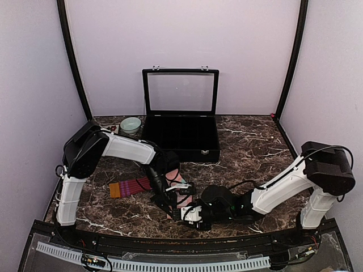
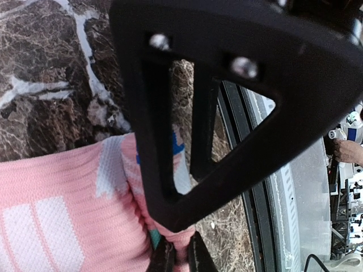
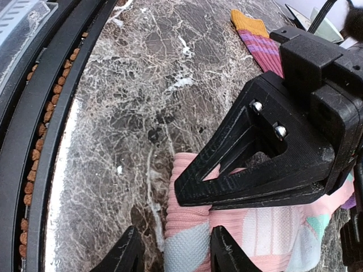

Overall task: Roll the socks
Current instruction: Roll the sock at the center of the board.

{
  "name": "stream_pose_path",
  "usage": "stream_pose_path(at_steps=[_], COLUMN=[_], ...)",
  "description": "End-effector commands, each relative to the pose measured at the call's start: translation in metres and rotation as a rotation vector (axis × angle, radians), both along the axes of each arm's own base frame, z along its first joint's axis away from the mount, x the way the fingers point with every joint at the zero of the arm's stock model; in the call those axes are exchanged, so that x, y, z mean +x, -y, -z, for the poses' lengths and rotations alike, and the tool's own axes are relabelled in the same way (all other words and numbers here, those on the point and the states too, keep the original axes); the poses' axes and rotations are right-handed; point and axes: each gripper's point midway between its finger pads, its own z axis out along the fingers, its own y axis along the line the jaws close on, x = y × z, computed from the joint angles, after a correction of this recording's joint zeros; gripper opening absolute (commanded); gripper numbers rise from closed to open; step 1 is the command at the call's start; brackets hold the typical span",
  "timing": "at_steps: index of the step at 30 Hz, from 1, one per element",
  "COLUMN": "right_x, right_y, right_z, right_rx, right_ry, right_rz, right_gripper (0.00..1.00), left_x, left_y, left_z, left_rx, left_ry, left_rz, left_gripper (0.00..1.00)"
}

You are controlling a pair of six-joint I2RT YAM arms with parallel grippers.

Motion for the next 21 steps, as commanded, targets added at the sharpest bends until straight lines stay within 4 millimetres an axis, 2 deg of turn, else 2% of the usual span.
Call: stream_pose_path(at_steps=[1, 8, 11, 13, 16, 18, 21], right_x=[0.003, 0.002, 0.003, 0.001, -0.004, -0.007, -0.012], right_y=[-0.009, 0.0, 0.004, 0.004, 0.005, 0.008, 0.016], right_z=[0.004, 0.024, 0.031, 0.032, 0.037, 0.041, 0.046], right_rx=[0.017, -0.026, -0.034, -0.033, -0.048, -0.054, -0.055], right_ry=[-0.003, -0.065, -0.098, -0.127, -0.174, -0.213, -0.275], right_rz=[0.0, 0.032, 0.05, 0.05, 0.05, 0.06, 0.083], right_gripper=[0.39, 0.26, 0.2, 0.11, 0.0, 0.0, 0.0], left_x=[-0.006, -0.006, -0.003, 0.001, 0.012, 0.025, 0.055], left_y=[-0.044, -0.047, -0.044, -0.043, -0.04, -0.04, -0.045], left_z=[0.054, 0.054, 0.054, 0.053, 0.051, 0.042, 0.031], left_rx=[0.23, 0.242, 0.242, 0.248, 0.254, 0.254, 0.285], left_ry=[0.059, 0.06, 0.068, 0.084, 0.136, 0.197, 0.369], left_rz=[0.081, 0.086, 0.082, 0.072, 0.044, 0.009, -0.043], left_gripper=[0.03, 0.04, 0.1, 0.15, 0.23, 0.29, 0.35])
